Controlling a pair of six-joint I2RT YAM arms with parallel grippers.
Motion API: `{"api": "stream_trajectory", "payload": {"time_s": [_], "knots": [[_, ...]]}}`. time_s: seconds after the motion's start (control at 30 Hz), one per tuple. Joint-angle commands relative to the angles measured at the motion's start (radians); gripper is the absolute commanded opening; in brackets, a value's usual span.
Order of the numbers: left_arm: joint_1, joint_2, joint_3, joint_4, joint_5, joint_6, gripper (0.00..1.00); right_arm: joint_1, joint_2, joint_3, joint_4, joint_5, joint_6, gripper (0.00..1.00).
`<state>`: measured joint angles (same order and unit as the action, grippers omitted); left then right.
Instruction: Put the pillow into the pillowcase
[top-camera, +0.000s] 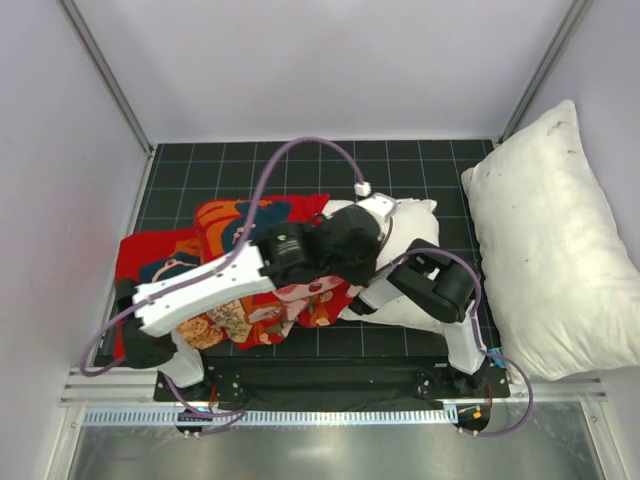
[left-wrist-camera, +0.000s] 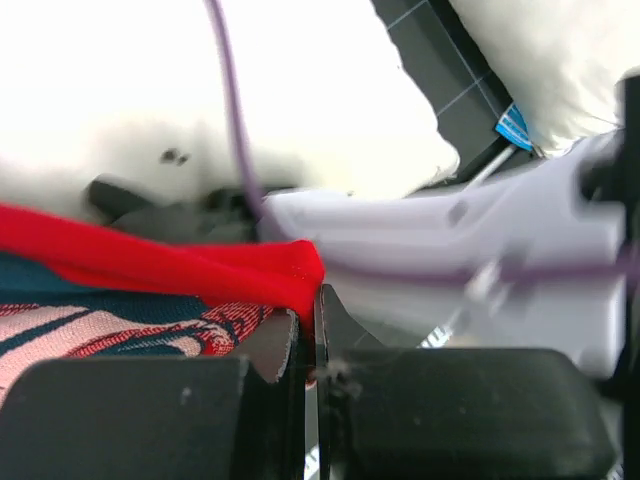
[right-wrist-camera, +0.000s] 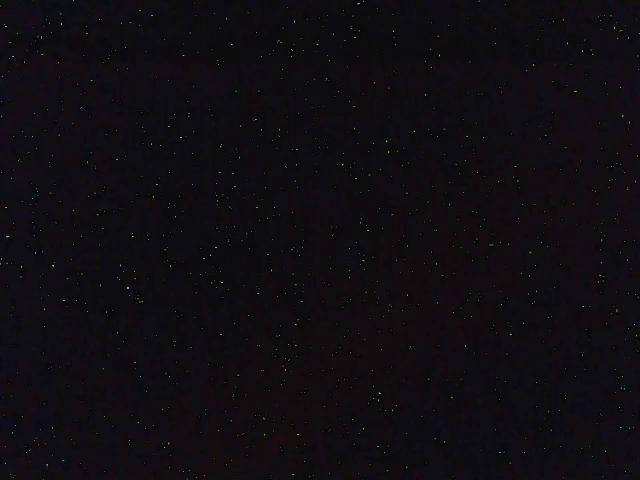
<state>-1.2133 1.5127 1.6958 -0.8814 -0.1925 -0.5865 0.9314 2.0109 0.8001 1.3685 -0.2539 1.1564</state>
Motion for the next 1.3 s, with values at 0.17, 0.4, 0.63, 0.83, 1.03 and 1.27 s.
{"api": "stream_trajectory", "payload": {"time_s": [0.17, 0.4, 0.63, 0.83, 1.03, 1.27], "knots": [[-0.111, 0.084, 0.132, 0.265, 0.055, 0.007, 0.00, -0.106, -0.035, -0.068, -0.003, 0.002, 0.026, 0.04], [0.056, -0.265, -0.143, 0.305, 0.054, -0.038, 0.00, -0.209, -0.208, -0.173, -0.009, -0.084, 0.022, 0.13], [0.121, -0.399, -0.209, 0.226, 0.024, -0.030, 0.00, -0.212, -0.469, -0.151, -0.378, -0.079, -0.135, 0.41], [0.136, -0.413, -0.265, 0.225, 0.008, -0.036, 0.00, -0.217, -0.762, -0.049, -0.935, 0.073, -0.312, 0.75], [0.138, -0.396, -0.301, 0.249, -0.002, -0.042, 0.00, -0.247, -1.024, 0.057, -1.501, 0.338, -0.423, 0.86], [0.136, -0.237, -0.325, 0.389, 0.111, -0.039, 0.00, -0.466, -1.222, 0.105, -1.907, 0.508, -0.532, 0.96]]}}
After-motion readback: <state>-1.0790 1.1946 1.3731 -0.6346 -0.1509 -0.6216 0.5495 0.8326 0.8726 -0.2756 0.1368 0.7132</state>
